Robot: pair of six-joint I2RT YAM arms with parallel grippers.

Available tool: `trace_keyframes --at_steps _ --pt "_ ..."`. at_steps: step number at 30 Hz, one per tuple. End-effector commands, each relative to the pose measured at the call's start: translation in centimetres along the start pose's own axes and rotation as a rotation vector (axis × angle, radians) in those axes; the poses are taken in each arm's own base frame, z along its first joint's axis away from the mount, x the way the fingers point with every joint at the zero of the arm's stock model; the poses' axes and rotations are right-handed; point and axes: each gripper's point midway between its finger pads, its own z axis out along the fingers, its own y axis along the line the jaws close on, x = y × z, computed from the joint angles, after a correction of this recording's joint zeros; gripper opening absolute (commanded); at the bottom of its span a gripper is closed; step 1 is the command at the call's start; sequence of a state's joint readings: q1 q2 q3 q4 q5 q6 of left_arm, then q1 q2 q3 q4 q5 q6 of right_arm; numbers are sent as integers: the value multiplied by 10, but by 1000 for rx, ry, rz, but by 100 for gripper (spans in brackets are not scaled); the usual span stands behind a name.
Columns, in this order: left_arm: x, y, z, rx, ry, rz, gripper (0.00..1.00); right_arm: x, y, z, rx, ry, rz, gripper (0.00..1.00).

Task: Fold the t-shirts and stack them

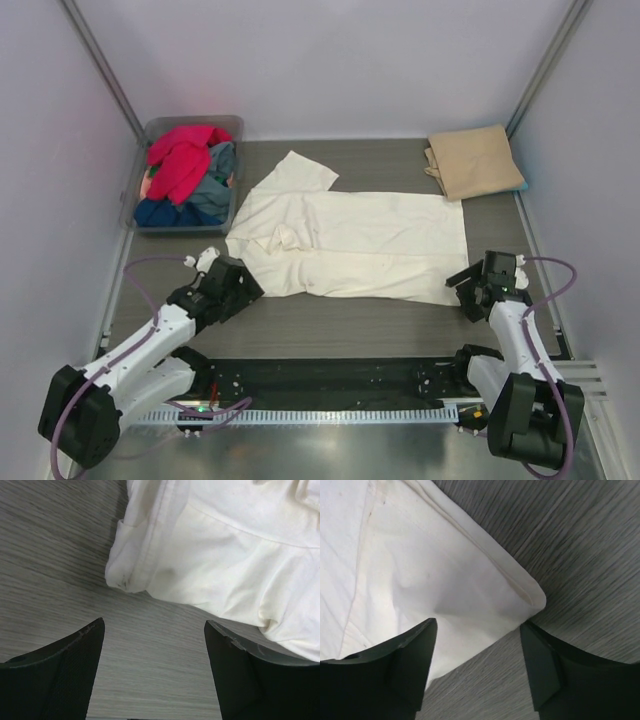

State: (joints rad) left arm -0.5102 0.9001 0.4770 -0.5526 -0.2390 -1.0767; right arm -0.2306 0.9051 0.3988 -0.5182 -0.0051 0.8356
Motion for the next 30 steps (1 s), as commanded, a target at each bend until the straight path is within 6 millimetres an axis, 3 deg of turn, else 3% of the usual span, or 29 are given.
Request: trace_keyframes --at_steps 1,3,4,6,7,13,15,16,17,18,21,23,26,30 --pt "-23 -18 10 60 -117 -77 81 -7 -8 11 38 -51 17 69" --pt "-27 -14 16 29 -137 -78 78 -11 -7 13 44 -66 22 58" --pt "-29 -13 17 20 -145 -76 78 -13 -8 13 49 -72 22 44" --pt "-31 -12 22 4 -151 -74 76 -17 -8 13 57 -88 11 31" --pt "-34 -11 24 -2 -158 -76 70 -20 -7 13 60 -96 5 22" --pt "-52 -7 30 -62 -203 -60 47 -38 -11 14 111 -153 -21 1" --pt "-64 -3 29 -82 -227 -65 32 -45 -10 14 112 -167 -11 1" --pt "-71 -4 26 -75 -237 -67 13 -51 -13 16 121 -169 -1 1" --pt "-78 -5 24 -70 -243 -53 3 -60 -10 14 115 -181 7 1" --pt "-86 2 21 -92 -249 -59 0 -67 -11 13 118 -190 20 1" --pt "-106 1 3 -106 -278 -9 0 -95 -22 10 138 -210 76 1" --pt "-115 -9 -12 -70 -298 9 0 -102 -22 9 121 -200 90 1" --pt "-104 -6 -20 -59 -252 17 0 -100 -18 6 93 -192 105 1" --pt "-74 3 -34 -7 -170 -19 0 -82 -18 5 54 -152 106 1"
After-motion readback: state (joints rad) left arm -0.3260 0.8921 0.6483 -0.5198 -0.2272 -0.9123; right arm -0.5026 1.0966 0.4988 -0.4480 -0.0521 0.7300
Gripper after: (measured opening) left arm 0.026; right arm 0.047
